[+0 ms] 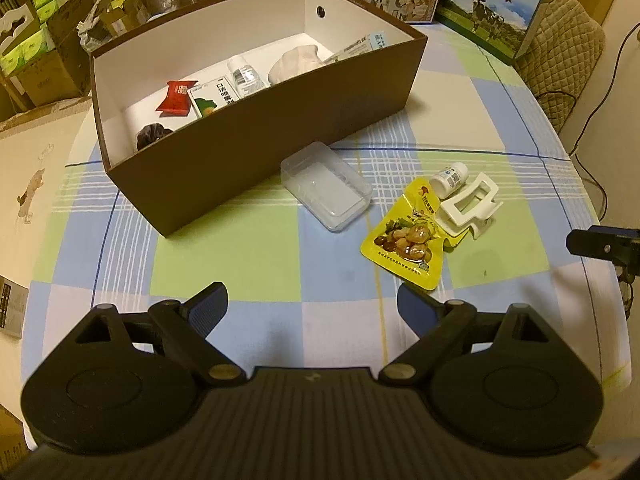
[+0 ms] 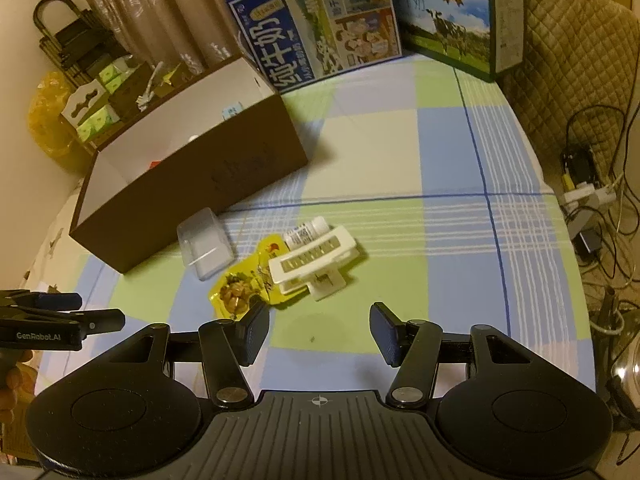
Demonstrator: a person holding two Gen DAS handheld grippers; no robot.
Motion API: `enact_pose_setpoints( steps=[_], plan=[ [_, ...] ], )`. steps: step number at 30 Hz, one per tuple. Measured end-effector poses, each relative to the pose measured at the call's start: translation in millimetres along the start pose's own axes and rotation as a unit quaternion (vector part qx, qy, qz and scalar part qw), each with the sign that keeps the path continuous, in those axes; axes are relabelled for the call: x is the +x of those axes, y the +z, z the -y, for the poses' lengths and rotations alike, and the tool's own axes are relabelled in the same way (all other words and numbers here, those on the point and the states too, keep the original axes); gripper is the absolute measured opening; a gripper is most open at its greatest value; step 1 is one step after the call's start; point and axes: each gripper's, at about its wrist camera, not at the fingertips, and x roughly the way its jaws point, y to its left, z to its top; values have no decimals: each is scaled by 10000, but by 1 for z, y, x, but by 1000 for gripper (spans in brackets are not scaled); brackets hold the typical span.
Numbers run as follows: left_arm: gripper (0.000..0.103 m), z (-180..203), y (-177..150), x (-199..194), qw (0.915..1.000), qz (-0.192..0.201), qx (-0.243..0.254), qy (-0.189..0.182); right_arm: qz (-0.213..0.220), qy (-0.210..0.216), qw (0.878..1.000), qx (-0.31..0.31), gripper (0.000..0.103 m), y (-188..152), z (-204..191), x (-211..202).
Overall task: Organize objects
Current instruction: 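Withdraw both tools from the box toward the remaining items, then grasp the clear plastic container with the left tool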
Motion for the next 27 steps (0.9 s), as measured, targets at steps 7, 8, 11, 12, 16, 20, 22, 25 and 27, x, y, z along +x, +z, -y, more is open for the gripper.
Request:
enact_pose_setpoints(
  steps=[7, 8, 11, 12, 16, 20, 22, 25, 27],
  plan=[
    [90, 1, 0, 11, 10000, -61, -15, 14, -88, -15, 9999, 87, 53, -3, 4, 7],
    [90, 1, 0, 13, 10000, -67, -40, 9, -88, -27, 9999, 100, 53, -3, 5, 7],
    [90, 0, 1, 22, 9999, -95, -116, -6, -88, -69, 9998, 164, 53, -4, 8, 8],
    [90, 0, 2, 25, 9998, -102, -140, -9, -87, -90, 9997, 193, 53, -4, 9, 8],
    [90, 2, 6, 40, 9996, -146, -248, -55, -94, -197, 9992, 324, 53, -6, 17, 8],
    [90, 7, 16, 56, 9996, -120, -216, -110, -91, -312, 9982, 504, 53, -7, 26, 7],
    [90, 9, 22, 63, 9997, -72, -221, -114, -76, -381, 9975, 586, 53, -9, 31, 6],
    [90, 9, 33, 75, 9994, -2, -318, -170, -67, -485, 9962, 725, 53, -10, 40, 3],
    [90, 10, 40, 83, 9991, 11, -396, -142, -63, -547, 9951, 817, 53, -11, 45, 2]
  ],
)
